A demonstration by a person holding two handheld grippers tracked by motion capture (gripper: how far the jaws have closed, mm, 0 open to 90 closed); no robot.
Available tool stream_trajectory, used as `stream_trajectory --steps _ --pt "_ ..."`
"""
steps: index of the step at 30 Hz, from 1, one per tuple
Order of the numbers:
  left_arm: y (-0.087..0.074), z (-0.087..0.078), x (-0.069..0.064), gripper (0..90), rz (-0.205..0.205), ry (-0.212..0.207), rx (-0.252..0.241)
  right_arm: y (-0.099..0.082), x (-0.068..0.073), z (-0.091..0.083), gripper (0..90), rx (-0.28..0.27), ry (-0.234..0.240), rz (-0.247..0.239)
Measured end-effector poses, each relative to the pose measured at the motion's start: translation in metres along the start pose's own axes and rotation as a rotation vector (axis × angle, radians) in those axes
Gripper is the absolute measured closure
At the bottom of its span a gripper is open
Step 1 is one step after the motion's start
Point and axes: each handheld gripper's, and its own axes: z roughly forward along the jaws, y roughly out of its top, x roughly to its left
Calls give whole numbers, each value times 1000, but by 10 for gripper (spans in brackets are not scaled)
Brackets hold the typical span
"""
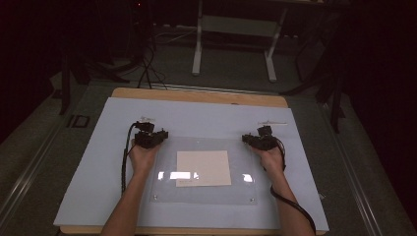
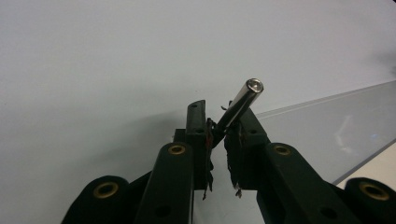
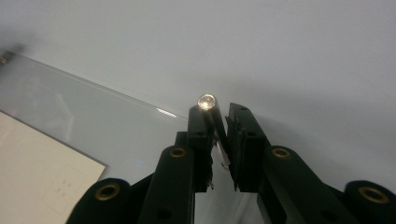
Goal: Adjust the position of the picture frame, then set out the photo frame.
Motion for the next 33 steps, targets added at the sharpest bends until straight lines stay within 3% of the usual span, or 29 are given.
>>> stream_trajectory --steps 5,10,19,21,25,33 --pt "-1 -1 2 795 11 -8 -4 1 0 1 790 1 17 21" --pt "-1 -1 2 788 -2 -6 -3 0 1 2 798 4 10 -8" --pt "-6 -5 9 748 -1 -67 -54 0 5 2 793 -5 -19 -56" --pt "-6 -10 9 724 -1 -90 -90 0 6 0 765 -12 -41 -70" --pt "-5 -16 8 676 31 -108 -125 1 8 -6 739 -31 -56 -96" --pt "-6 -20 7 595 69 -106 -134 5 10 -24 689 -77 -62 -139"
